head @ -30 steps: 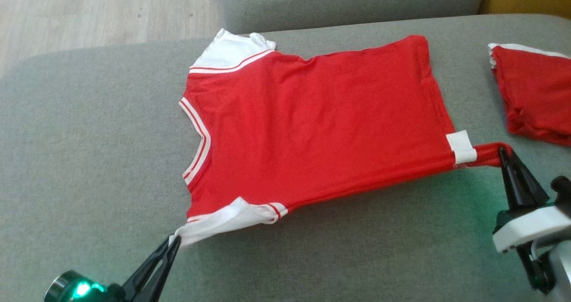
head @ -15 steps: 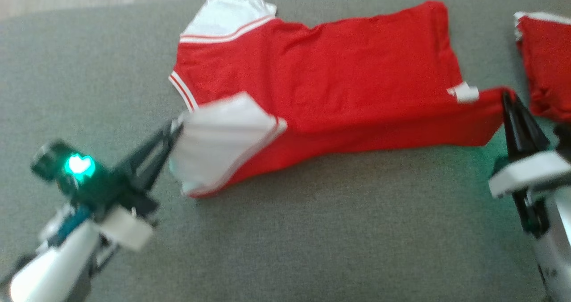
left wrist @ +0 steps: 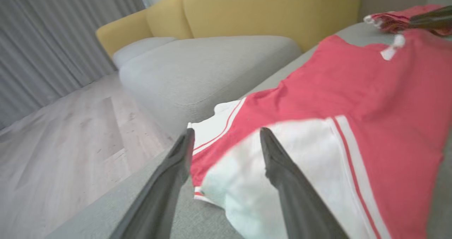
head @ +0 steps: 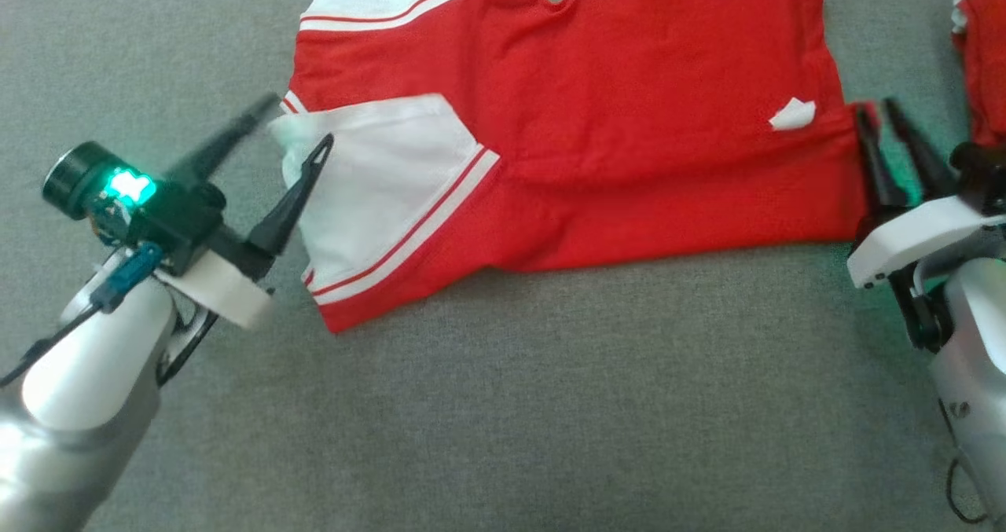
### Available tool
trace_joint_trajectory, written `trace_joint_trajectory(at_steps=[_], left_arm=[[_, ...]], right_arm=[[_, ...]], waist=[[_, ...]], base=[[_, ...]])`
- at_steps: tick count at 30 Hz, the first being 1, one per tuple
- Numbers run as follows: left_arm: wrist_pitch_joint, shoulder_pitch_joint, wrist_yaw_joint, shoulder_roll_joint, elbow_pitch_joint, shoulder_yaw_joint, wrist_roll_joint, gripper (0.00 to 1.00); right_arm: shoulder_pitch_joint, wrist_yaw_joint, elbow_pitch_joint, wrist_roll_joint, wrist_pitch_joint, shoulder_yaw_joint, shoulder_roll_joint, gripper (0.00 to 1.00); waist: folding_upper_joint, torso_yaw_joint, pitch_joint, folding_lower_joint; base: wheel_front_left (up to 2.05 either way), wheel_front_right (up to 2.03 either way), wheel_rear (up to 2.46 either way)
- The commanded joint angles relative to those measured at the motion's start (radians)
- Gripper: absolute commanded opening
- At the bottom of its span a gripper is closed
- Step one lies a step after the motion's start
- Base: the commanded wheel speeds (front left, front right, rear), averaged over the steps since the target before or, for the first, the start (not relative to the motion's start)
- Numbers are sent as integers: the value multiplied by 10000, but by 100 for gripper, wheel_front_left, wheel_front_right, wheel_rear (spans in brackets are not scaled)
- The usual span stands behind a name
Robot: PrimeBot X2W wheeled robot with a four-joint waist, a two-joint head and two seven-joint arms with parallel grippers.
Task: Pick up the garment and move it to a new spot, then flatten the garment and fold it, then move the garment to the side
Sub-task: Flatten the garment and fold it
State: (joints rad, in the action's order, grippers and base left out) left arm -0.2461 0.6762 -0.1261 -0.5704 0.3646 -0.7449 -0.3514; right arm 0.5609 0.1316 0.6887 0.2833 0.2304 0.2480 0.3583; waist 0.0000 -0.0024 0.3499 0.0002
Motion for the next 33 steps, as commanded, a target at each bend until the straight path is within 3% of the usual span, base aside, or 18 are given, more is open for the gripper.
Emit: trace_joint_trajectory(at_steps=[1, 2, 5, 10, 14, 23, 24, 25, 26, 27, 33], left_arm=[[-108, 305, 258, -192, -70, 633, -113, 100], [-139, -30, 655, 40, -33, 945, -294, 100], [-150, -979, 1259, 528, -496, 1654, -807, 100], [-154, -2993, 1880, 1289, -951, 2298, -1368, 100], [-155, -4099, 2147, 1870, -787, 2588, -1828, 100], [345, -4422, 1808, 2077, 126, 2148, -2073, 100], [410, -4379, 1727, 2064, 180, 2075, -2058, 89], [451, -4339, 1632, 2050, 218, 2009, -2050, 42], [472, -4304, 1550, 2042, 249, 1959, -2050, 17], [498, -4263, 1475, 2023, 272, 1899, -2028, 0], [490, -4028, 1263, 1908, 189, 1773, -1947, 0]], right_arm=[[158, -9, -182, 23, 200, 70, 129, 100], [139, -9, -177, -48, 268, -40, 43, 100], [-74, -9, -394, -139, 304, -309, -128, 100], [-760, -9, -1036, -302, 310, -799, -413, 100], [-1160, -9, -1233, -401, 312, -978, -573, 100], [-1364, -9, -1283, -489, 313, -1095, -661, 100], [-1374, -9, -1236, -490, 313, -1089, -678, 100], [-1386, -9, -1158, -476, 313, -1071, -704, 100], [-1391, -9, -1060, -457, 313, -1048, -726, 100], [-1389, -9, -942, -435, 313, -1020, -742, 100], [-1246, -9, 95, -196, 303, -725, -725, 100]], waist=[[0, -15, -28, -2], [0, -38, -100, -2], [0, -61, -223, -2], [0, -126, -424, -2], [0, -192, -537, -2], [0, -245, -558, -2], [0, -242, -559, -2], [0, -236, -561, -2], [0, -226, -565, -2], [0, -215, -567, -2], [0, -76, -593, -2]], base=[[0, 0, 0], [0, 0, 0], [0, 0, 0], [0, 0, 0], [0, 0, 0], [0, 0, 0], [0, 0, 0], [0, 0, 0], [0, 0, 0], [0, 0, 0], [0, 0, 0]])
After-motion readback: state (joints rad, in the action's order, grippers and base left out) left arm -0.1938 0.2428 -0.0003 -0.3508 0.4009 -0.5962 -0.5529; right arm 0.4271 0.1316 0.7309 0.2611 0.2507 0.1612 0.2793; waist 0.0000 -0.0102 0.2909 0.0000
